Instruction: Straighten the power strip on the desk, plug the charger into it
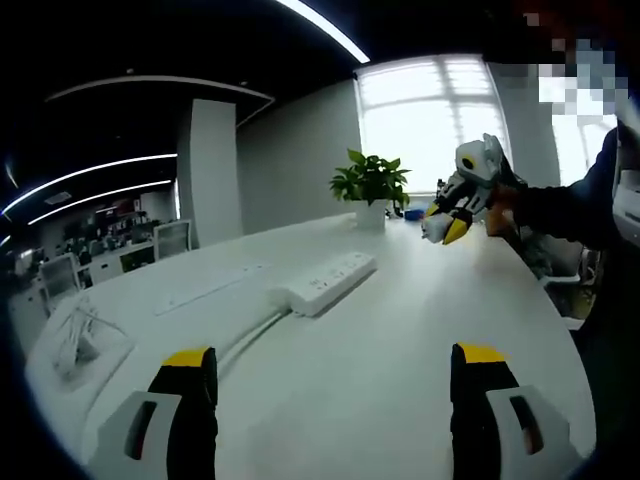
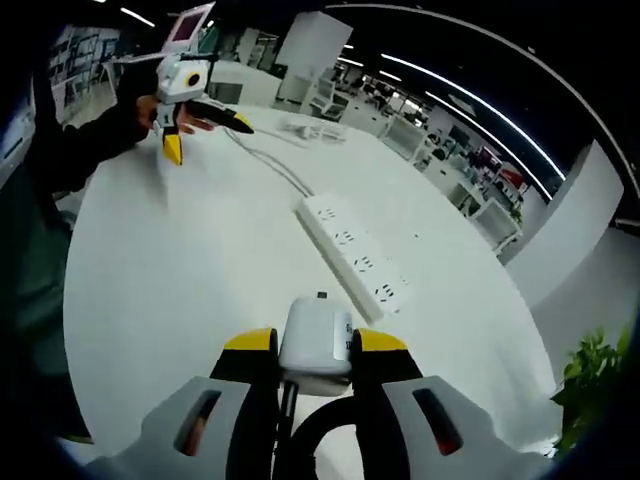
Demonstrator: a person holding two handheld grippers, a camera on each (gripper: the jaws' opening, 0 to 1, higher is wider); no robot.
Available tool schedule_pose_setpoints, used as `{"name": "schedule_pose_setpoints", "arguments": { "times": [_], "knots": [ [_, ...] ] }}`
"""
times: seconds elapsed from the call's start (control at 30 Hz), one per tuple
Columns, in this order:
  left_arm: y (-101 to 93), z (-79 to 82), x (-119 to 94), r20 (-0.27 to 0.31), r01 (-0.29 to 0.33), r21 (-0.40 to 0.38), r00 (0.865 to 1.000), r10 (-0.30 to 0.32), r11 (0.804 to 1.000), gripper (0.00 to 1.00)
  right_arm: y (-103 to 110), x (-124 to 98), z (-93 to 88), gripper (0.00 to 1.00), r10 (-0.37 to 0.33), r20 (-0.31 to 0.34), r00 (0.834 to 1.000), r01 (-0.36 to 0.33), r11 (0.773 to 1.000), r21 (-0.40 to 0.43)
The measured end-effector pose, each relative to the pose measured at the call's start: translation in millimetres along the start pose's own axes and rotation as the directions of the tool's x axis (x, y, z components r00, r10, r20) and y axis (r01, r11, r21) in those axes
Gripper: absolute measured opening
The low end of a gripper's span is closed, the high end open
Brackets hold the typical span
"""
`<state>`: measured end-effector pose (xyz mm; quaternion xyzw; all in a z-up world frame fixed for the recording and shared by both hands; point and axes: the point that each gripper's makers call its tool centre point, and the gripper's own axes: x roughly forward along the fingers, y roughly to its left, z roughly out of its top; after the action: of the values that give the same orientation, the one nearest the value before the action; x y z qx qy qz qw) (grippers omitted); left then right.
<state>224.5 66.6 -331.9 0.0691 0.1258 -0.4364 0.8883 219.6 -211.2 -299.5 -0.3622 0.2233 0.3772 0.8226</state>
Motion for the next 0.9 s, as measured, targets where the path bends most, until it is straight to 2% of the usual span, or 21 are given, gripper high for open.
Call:
{"name": "schedule_pose_setpoints", "arguments": {
  "times": [0.1, 0.37, 0.57, 0.8, 0.9],
  "knots": [
    [0.5, -0.7, 1, -0.002, 0.001, 0.002, 1.0, -0.001, 1.0, 0.99, -3, 1, -0.5, 0.25, 0.004, -0.039, 0.999, -0.005, 1.0, -0.022],
    [4.9, -2.6, -1, -0.013, -0.012, 0.012, 1.0, 0.012, 1.0, 0.99, -14, 2, 4.8, 0.26, -0.008, -0.064, 0.998, 0.003, 0.997, -0.077],
    [6.9, -1.2, 0, -0.01, -0.014, 0.014, 1.0, 0.014, 1.0, 0.99, -24, 4, 1.7, 0.26, -0.009, -0.104, 0.995, -0.003, 0.993, -0.115],
    [8.0, -0.8, 3, -0.011, -0.015, 0.016, 1.0, 0.015, 1.0, 0.99, -34, 6, 6.9, 0.26, -0.012, -0.129, 0.992, -0.009, 0.987, -0.161],
    [8.2, -0.1, 6, -0.009, -0.013, 0.017, 1.0, 0.013, 1.0, 0.99, -42, 9, 6.3, 0.26, -0.028, -0.168, 0.985, -0.008, 0.977, -0.212]
  ]
}}
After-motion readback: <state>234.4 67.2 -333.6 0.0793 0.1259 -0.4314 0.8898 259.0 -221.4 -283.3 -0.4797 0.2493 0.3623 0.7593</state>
